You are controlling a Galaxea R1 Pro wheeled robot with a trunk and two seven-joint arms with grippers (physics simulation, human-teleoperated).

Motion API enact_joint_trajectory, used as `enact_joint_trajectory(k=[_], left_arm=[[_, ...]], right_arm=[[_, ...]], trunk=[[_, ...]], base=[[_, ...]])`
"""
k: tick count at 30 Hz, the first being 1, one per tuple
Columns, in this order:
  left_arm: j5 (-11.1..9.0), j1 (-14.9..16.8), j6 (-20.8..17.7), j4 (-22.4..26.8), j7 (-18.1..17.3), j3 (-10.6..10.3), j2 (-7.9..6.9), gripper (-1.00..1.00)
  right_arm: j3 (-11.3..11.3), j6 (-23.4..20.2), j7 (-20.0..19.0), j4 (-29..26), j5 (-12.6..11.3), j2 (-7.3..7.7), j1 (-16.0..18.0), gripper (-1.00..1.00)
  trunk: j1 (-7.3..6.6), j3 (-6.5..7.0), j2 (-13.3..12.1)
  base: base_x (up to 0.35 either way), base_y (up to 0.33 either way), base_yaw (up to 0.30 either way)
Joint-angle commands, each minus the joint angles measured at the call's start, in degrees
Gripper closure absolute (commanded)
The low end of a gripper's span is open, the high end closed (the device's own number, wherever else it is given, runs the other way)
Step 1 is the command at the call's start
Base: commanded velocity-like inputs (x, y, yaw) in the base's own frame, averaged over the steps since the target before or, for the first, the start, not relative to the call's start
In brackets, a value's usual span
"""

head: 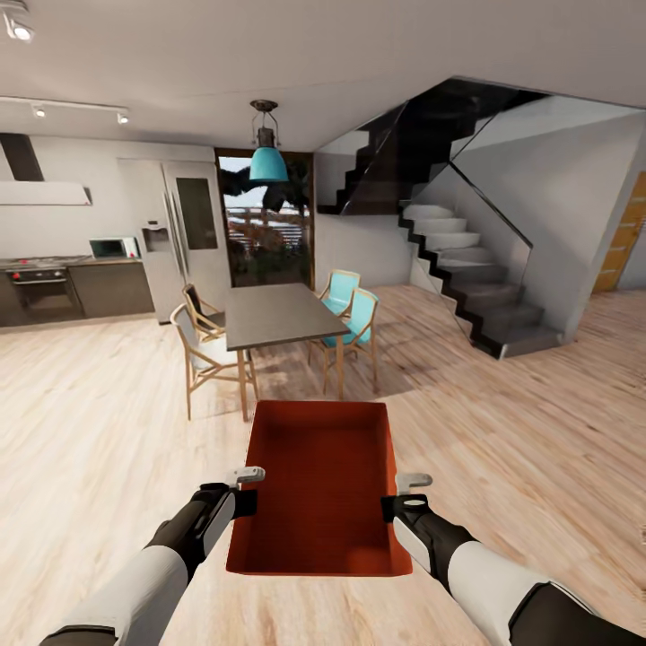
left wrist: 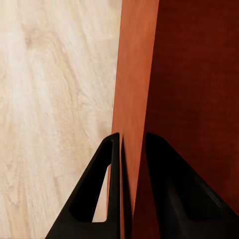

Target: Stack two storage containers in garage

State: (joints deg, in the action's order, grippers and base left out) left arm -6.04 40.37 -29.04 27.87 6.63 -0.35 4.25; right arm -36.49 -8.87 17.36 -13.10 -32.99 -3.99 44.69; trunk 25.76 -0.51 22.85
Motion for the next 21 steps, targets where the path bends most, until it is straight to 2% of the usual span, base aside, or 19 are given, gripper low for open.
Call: enact_joint_trajectory(k=[1,21], left_arm=[[0.6,0.0,-0.4,0.1,0.7,0.1,0.06,1.00],[0.6,0.0,-0.4,0.1,0.7,0.1,0.06,1.00]], right_arm=[[-0.1,-0.4,0.4,-0.8,0.2,-0.31,0.0,1.00],[-0.1,-0.4,0.4,-0.8,0.2,-0.32,0.0,1.00]], trunk=[[0.02,-0.05,0.1],[0.02,-0.05,0.1]], base=[[0.000,0.000,-0.243],[0.000,0.000,-0.243]])
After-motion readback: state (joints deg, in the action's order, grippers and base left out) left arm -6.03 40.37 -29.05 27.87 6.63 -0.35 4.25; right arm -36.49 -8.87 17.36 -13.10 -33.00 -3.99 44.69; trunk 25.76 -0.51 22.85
